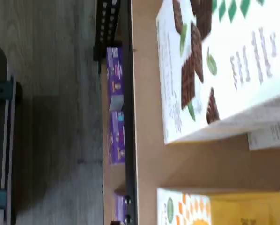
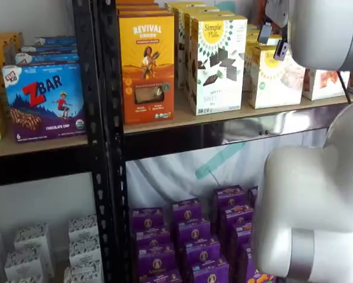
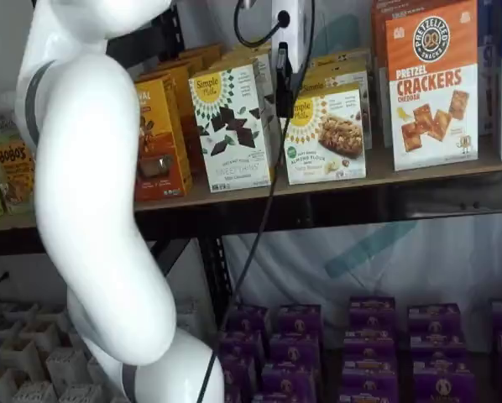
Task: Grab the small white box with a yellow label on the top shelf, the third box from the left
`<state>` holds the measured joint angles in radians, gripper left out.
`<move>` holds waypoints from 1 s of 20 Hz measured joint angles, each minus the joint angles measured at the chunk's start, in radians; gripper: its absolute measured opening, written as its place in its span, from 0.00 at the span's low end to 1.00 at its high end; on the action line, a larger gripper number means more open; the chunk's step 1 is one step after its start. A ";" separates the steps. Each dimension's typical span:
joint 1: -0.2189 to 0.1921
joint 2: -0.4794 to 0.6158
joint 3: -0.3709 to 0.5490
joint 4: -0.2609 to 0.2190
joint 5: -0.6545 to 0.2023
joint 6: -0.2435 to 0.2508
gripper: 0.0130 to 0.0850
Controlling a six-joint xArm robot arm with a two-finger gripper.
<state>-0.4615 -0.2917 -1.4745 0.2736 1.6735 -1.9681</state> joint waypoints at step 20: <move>0.050 0.130 -0.070 -0.151 0.010 0.010 1.00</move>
<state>-0.4112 -0.1617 -1.5447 0.1222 1.6839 -1.9582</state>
